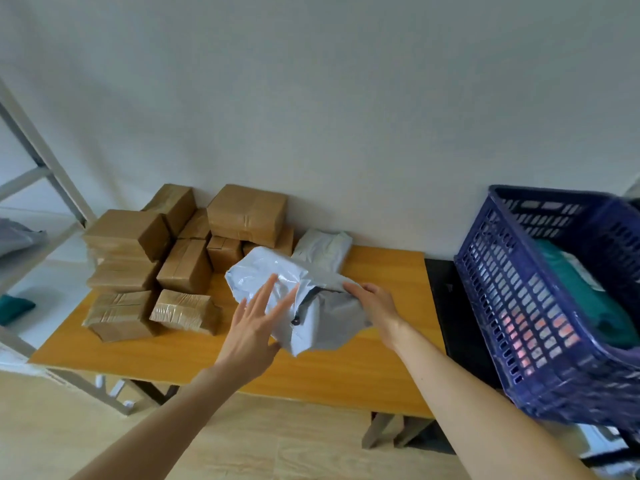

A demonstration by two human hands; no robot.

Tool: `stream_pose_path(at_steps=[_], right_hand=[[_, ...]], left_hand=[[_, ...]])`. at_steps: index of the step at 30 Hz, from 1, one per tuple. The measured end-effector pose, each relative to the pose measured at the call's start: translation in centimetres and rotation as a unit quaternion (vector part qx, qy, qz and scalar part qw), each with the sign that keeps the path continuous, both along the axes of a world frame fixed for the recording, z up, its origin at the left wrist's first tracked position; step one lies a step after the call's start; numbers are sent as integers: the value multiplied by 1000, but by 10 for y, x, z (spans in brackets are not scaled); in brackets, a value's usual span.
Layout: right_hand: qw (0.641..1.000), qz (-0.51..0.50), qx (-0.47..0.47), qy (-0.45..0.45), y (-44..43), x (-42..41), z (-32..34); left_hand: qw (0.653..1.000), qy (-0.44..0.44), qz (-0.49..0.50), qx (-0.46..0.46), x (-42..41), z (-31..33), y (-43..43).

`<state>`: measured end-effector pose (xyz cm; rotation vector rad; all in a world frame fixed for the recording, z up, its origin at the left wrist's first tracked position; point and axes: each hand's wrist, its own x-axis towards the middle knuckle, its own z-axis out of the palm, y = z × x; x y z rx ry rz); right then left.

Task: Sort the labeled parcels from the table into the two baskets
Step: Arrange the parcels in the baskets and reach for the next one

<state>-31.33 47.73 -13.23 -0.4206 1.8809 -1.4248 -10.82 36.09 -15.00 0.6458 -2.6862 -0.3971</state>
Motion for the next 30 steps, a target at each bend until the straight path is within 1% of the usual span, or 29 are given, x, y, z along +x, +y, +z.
stream_pose_path(at_steps=[3, 6, 11, 14, 16, 18, 21, 24, 26, 28, 30], right_hand=[[1000, 22, -7, -19, 14, 4, 12], [999, 28, -16, -35, 21, 10, 21], [997, 50, -33, -39, 19, 26, 32], [998, 42, -30, -37, 8, 40, 36], [999, 33, -23, -34, -2, 49, 38], [998, 11, -31, -51, -12, 57, 41], [993, -7, -70, -92, -23, 62, 44], [984, -17, -122, -127, -31, 71, 45], [976, -28, -157, -147, -38, 80, 45], [971, -39, -179, -154, -44, 89, 47], [973, -35, -179, -141, -50, 99, 49]], left_hand=[[997, 31, -40, -59, -2, 14, 1], [989, 35, -92, -112, -5, 28, -6], [974, -5, -177, -140, 1, 47, -34], [966, -12, -200, -164, 10, 56, -52], [967, -8, -206, -151, 18, 60, -66], [975, -5, -195, -106, 27, 62, -81], [986, -12, -164, -23, 40, 65, -103], [986, 4, -125, 110, 49, 71, -119], [975, 21, -103, 194, 52, 74, -125], [955, 43, -85, 282, 54, 74, -129], [931, 64, -66, 354, 58, 73, -131]])
